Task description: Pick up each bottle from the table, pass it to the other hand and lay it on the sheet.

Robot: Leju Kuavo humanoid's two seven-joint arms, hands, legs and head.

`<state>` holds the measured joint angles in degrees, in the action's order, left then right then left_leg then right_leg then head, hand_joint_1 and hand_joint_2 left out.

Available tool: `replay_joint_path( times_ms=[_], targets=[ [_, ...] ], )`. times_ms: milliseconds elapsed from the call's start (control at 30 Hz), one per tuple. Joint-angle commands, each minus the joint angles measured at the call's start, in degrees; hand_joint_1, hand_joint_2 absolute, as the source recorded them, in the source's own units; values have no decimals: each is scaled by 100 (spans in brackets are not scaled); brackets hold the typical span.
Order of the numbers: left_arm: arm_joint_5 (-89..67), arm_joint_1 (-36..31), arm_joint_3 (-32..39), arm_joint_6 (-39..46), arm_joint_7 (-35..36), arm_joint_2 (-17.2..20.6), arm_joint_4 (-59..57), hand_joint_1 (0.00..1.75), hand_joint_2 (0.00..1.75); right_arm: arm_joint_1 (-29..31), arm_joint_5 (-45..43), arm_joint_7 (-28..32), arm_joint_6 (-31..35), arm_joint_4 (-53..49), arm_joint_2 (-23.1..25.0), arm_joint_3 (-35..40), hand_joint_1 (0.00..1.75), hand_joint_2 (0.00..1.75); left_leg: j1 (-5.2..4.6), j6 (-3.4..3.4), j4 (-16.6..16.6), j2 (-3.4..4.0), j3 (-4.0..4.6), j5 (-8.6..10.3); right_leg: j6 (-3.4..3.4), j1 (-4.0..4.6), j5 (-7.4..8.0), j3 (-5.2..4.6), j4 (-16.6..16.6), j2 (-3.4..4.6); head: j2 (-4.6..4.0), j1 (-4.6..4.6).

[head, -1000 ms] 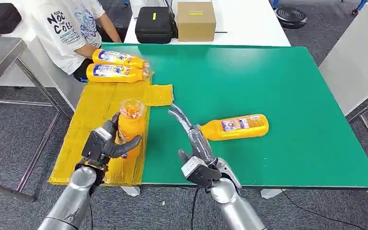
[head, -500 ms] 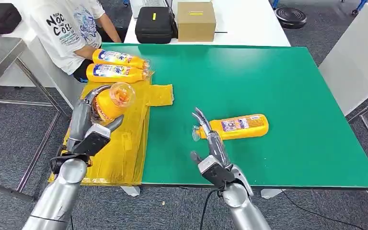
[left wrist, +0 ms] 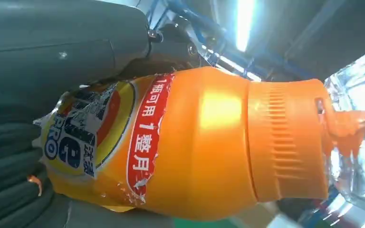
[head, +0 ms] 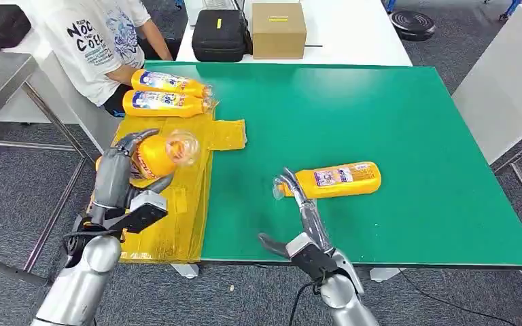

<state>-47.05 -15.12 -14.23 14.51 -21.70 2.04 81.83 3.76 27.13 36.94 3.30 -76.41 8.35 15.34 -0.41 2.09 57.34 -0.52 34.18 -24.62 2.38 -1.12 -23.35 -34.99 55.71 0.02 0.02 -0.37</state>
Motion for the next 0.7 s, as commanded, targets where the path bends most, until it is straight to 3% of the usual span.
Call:
replay_joint_path(
  times_ms=[33, 200, 333, 533, 700],
  targets=[
    [-1074, -394, -785, -892, 582, 918, -1491, 175, 175, -96, 2, 114, 4, -87, -187, -245, 0, 175, 2, -8, -8, -3, -20, -2, -7, 3, -5, 20, -5, -5, 0, 2],
    [-1578, -895, -1142, -1426, 521, 1249, -2519, 175, 175, -265, -32, 168, -80, -234, -210, -256, 0, 175, 6, -10, -4, -7, -21, -2, -9, 7, -6, 20, -4, -11, 0, 2],
    [-2023, -1758, -1821, -2051, 461, 1552, -3703, 175, 175, -203, -48, 182, -138, -184, -210, -186, 0, 175, 7, -10, -2, -10, -18, 1, -9, 9, -5, 15, -1, -15, 0, 2],
    [-1915, -2357, -1959, -2069, 271, 1395, -4370, 175, 175, -305, -50, 173, -154, -349, -235, -200, 0, 175, 17, -21, 9, -16, -24, -2, -14, 18, -12, 28, 4, -20, 0, 2],
    [-1781, -2346, -1894, -1875, 416, 1269, -4395, 175, 175, -368, -41, 160, -164, -393, -243, -238, 0, 175, 9, -18, 1, -7, -21, 4, -10, 9, -6, 23, 1, -9, 0, 4]
  ],
)
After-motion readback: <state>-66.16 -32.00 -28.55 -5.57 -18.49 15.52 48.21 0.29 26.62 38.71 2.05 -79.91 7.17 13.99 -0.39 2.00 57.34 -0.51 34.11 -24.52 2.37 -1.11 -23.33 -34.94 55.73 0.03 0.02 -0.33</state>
